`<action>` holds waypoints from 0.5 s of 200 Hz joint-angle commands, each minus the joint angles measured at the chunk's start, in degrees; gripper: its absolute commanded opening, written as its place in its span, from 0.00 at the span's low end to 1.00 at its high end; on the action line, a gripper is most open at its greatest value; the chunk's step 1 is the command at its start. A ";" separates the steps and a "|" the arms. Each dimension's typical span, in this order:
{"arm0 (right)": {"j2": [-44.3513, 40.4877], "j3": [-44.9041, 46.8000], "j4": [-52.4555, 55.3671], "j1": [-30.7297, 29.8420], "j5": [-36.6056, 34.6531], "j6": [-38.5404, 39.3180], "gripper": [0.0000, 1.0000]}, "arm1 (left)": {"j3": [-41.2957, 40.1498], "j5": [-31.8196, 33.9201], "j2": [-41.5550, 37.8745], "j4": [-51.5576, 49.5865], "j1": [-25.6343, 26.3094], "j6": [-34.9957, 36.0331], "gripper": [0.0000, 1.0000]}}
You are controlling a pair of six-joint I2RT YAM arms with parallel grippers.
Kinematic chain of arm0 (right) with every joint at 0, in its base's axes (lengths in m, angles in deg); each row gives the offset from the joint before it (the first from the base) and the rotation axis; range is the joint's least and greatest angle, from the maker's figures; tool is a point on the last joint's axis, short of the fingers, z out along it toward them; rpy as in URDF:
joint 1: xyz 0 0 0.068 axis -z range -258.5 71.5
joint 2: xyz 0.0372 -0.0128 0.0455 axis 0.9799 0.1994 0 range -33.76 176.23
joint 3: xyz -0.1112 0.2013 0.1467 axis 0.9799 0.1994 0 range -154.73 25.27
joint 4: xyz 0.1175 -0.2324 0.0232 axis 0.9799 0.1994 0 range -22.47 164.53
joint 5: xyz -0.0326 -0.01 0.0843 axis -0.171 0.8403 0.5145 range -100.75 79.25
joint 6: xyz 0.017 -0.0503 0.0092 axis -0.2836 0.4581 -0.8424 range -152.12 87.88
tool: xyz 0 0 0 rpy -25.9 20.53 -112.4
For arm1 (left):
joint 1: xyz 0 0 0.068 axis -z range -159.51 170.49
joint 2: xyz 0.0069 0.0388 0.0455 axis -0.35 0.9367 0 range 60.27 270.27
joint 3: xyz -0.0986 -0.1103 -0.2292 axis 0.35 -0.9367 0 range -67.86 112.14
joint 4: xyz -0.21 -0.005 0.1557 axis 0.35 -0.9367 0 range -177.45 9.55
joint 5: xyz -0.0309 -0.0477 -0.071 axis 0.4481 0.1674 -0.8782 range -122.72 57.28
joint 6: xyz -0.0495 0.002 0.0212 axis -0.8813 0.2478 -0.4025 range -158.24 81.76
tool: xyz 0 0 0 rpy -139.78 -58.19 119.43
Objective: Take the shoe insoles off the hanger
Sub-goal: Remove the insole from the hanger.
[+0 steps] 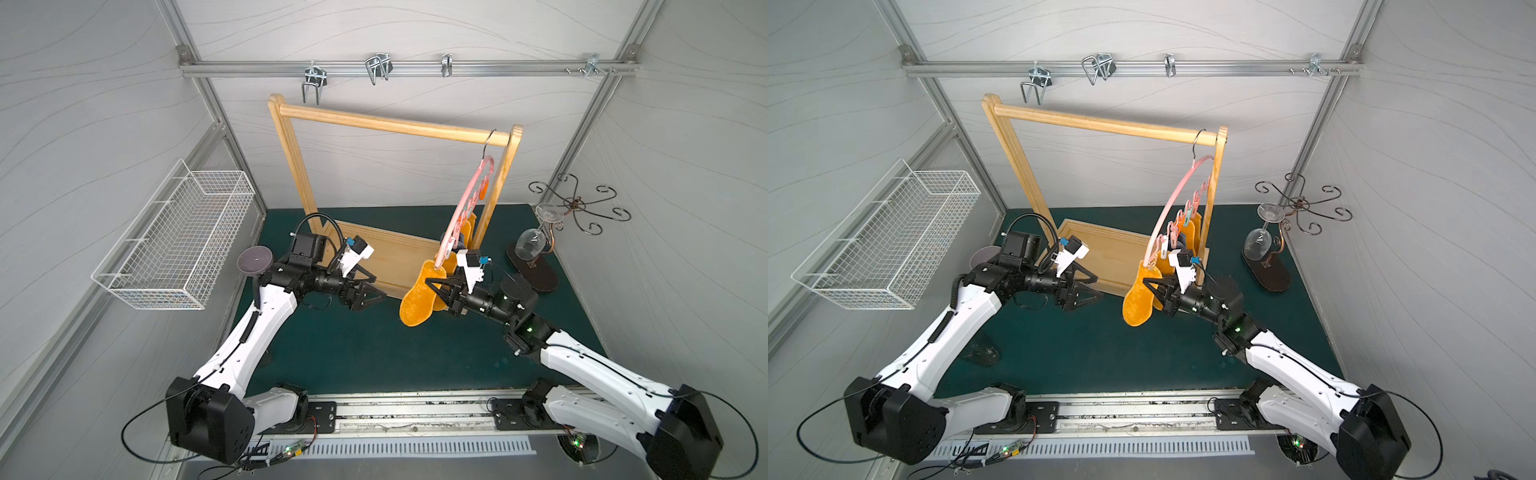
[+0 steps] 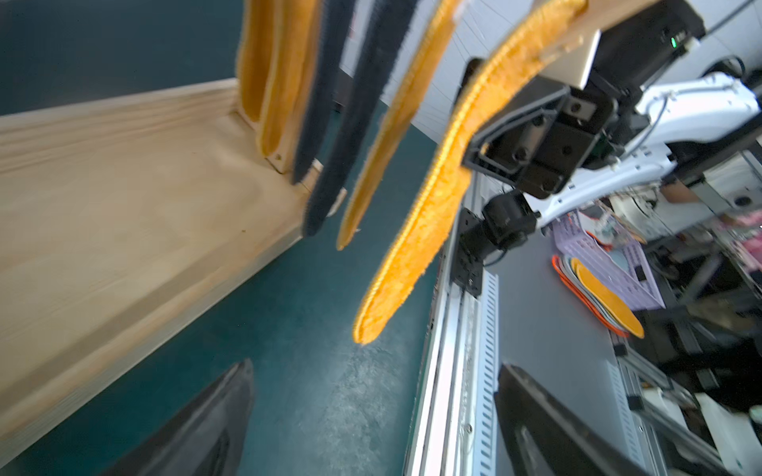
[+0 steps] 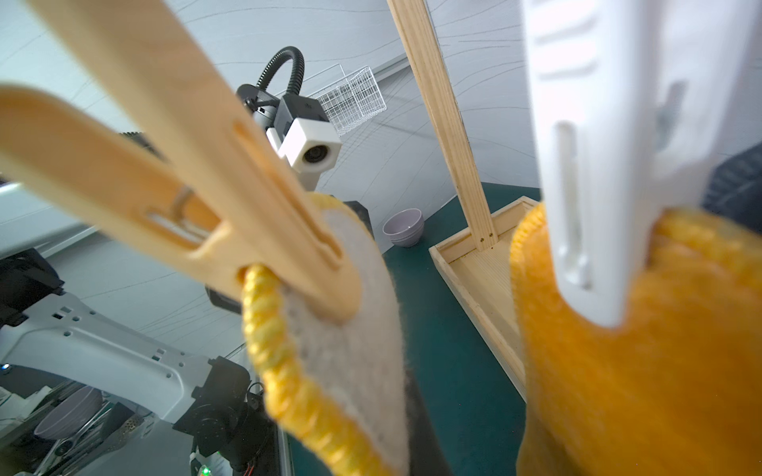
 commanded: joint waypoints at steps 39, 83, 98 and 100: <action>1.91 -0.99 -10.85 -0.24 3.11 -8.48 0.02 | 1.71 -2.65 5.11 2.95 5.53 4.68 0.85; 1.76 -0.58 -11.50 -0.32 3.06 -10.01 0.02 | 1.21 -3.95 7.04 5.03 7.98 3.66 0.80; 1.92 -0.14 -12.67 -0.33 2.87 -10.56 0.02 | -0.29 -3.05 7.29 6.10 8.82 3.57 0.77; 1.94 -0.06 -12.81 -0.32 2.88 -10.59 0.02 | -0.47 -3.05 7.30 6.17 8.92 3.71 0.76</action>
